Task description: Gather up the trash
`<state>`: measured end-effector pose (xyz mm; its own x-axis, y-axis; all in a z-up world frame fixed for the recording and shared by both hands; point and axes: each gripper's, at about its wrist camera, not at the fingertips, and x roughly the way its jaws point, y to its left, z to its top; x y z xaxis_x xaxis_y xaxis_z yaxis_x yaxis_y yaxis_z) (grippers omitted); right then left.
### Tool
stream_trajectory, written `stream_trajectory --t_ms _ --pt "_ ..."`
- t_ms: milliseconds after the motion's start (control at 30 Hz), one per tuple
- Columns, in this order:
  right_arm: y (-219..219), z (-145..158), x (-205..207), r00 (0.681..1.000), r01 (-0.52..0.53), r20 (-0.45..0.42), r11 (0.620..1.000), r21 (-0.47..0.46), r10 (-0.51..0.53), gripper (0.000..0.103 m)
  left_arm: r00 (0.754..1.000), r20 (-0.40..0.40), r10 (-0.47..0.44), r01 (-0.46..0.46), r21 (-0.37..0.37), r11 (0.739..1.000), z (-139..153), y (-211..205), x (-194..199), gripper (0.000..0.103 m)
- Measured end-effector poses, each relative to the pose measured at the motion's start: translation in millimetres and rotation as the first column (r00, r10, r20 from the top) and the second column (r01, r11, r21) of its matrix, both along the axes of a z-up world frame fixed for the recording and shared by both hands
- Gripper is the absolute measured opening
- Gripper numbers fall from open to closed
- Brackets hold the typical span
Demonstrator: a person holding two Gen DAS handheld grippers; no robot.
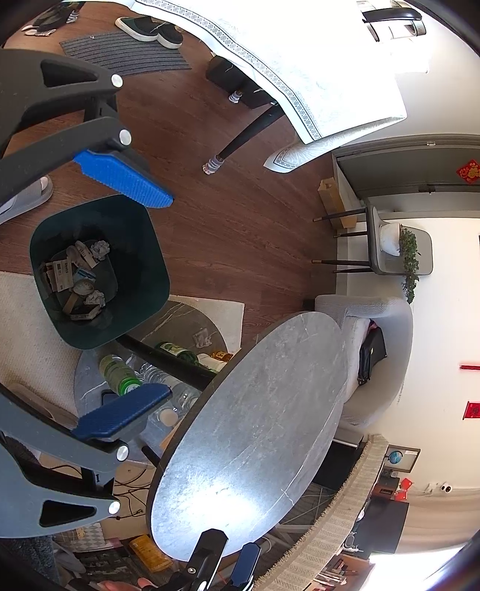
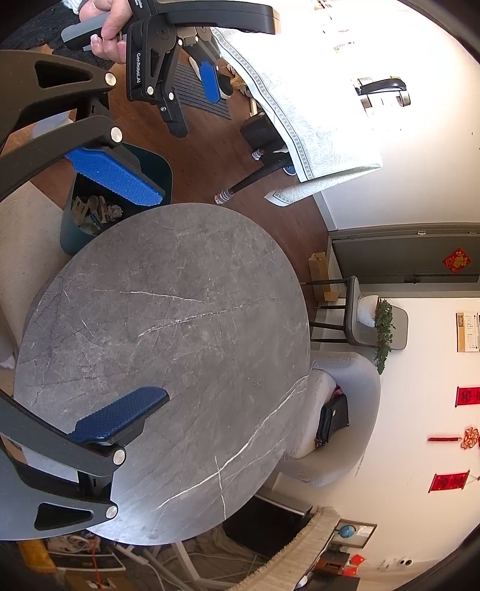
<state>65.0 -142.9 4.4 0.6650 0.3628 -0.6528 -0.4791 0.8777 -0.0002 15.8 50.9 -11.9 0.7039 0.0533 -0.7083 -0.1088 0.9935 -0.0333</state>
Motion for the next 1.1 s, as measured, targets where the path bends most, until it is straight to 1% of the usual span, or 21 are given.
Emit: stream_trajectory --t_ms 733,1100 --pt "1.3 0.7 1.1 1.000 -0.006 -0.005 1.000 -0.001 0.006 0.099 1.000 0.007 -0.007 0.007 -0.001 1.000 5.8 -1.8 0.7 0.098" --pt "0.7 0.8 1.3 1.000 -0.007 -0.006 1.000 0.000 0.007 0.099 1.000 0.002 -0.007 0.007 -0.004 1.000 3.2 -4.7 1.3 0.098"
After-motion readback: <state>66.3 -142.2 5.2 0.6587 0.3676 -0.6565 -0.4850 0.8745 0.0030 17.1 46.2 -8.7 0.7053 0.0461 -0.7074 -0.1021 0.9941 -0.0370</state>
